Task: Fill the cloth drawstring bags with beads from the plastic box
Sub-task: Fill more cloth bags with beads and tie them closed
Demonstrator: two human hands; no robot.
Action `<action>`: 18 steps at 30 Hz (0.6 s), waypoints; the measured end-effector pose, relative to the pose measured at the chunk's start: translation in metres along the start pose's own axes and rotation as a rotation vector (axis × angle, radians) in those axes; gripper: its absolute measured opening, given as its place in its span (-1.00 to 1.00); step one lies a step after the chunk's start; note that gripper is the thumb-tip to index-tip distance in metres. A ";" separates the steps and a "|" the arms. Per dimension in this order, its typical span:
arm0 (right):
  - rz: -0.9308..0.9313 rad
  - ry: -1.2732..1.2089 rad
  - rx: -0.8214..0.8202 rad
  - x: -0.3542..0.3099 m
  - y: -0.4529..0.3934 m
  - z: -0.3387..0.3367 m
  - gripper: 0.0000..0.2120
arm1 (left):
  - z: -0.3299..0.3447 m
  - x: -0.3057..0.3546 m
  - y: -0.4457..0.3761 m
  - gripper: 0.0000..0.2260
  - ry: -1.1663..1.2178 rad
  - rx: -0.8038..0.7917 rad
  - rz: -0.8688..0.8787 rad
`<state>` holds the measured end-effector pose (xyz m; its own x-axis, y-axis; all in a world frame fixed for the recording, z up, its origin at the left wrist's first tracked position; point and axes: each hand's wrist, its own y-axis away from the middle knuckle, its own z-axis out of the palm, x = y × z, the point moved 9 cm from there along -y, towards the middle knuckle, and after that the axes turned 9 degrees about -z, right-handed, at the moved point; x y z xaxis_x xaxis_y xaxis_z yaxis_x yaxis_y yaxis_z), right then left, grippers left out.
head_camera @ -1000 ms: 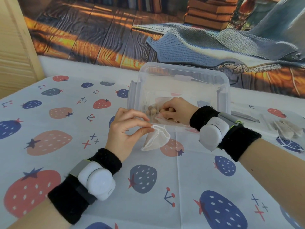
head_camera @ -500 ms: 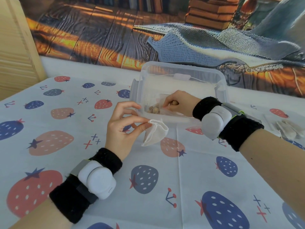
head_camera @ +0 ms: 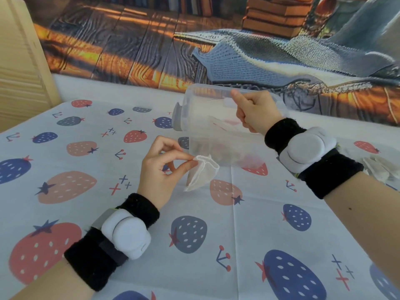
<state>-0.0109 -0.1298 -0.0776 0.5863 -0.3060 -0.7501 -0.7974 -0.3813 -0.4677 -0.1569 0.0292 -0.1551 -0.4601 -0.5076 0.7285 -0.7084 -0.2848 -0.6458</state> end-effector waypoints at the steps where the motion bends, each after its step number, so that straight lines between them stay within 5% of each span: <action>1: -0.030 -0.014 0.034 -0.004 0.001 -0.004 -0.52 | 0.000 0.000 0.000 -0.92 -0.007 -0.004 0.000; 6: -0.149 -0.156 0.159 -0.022 0.007 -0.024 -0.50 | 0.004 -0.003 0.000 -0.95 0.010 -0.049 -0.035; 13: 0.411 -0.482 -0.296 0.023 0.087 0.029 -0.62 | 0.009 -0.005 0.002 -0.95 0.043 -0.097 -0.060; 18: 0.730 -0.741 -0.221 0.067 0.126 0.037 -0.70 | 0.008 -0.008 0.002 -0.92 0.036 -0.096 -0.078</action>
<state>-0.0773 -0.1667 -0.2043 -0.3166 0.0547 -0.9470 -0.8335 -0.4926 0.2502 -0.1505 0.0260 -0.1639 -0.4195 -0.4570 0.7843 -0.7898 -0.2423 -0.5636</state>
